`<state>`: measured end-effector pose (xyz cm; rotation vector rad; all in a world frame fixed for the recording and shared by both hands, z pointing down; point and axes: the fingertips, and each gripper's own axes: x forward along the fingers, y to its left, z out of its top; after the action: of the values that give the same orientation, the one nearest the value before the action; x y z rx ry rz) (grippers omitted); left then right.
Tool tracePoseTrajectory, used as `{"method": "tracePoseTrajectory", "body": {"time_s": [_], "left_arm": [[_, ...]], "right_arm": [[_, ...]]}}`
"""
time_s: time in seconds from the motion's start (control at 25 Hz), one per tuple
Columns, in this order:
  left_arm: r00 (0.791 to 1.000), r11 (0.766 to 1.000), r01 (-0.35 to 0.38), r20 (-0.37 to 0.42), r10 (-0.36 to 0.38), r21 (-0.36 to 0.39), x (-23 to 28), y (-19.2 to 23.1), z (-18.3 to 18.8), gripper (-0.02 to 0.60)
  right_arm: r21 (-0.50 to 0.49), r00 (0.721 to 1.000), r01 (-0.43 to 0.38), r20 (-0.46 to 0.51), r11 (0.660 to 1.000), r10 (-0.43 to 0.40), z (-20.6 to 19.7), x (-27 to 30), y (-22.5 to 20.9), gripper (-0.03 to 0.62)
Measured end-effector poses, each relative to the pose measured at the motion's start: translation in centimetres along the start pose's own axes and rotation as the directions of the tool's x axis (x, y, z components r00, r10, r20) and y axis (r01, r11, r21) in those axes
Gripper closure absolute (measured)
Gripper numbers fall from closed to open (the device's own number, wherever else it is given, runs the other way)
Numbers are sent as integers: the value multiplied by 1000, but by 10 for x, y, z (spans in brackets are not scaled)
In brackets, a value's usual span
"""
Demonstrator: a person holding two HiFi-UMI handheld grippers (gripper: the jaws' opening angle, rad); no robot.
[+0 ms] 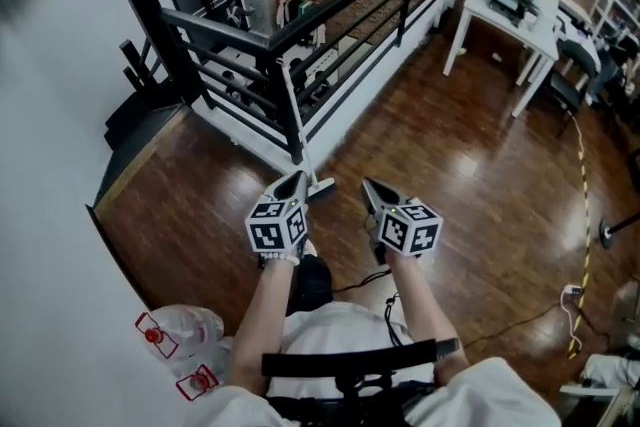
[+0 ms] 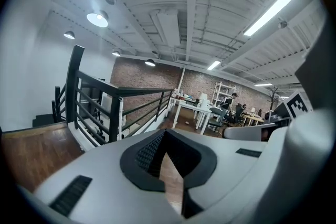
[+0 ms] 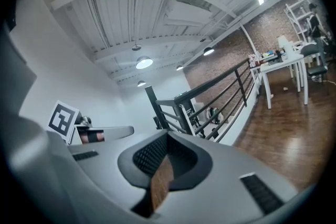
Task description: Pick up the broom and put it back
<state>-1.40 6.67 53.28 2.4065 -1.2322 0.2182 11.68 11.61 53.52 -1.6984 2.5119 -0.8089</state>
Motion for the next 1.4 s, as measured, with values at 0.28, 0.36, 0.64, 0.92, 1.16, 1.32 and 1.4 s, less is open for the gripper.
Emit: {"method": "tracePoseTrajectory", "body": {"time_s": [0.28,0.36,0.64,0.92,1.16,1.32,1.4], "left_arm": [[1000,1000,4,-26,-5,-23,100,65,47,588],[1000,999,9,-25,-9,-32,125,85,66,588],[999,997,19,-25,-21,-80,191,163,106,588],[999,993,15,-38,-20,-120,230,213,120,588],[999,990,-10,-40,5,-138,259,227,131,588],[999,991,-27,-29,23,-130,276,225,146,588],[999,991,-41,-26,38,-130,282,226,150,588]], "right_arm": [[32,998,10,-55,999,-8,29,112,-38,583],[33,997,7,-71,999,-5,44,149,-42,583],[-3,992,1,-123,1000,-2,84,277,-49,583],[-9,988,1,-153,1000,-3,94,342,-52,583],[-13,986,-23,-165,1000,20,111,371,-67,583],[-19,986,-52,-161,998,48,130,387,-81,583],[-22,984,-68,-164,997,64,136,395,-85,583]]}}
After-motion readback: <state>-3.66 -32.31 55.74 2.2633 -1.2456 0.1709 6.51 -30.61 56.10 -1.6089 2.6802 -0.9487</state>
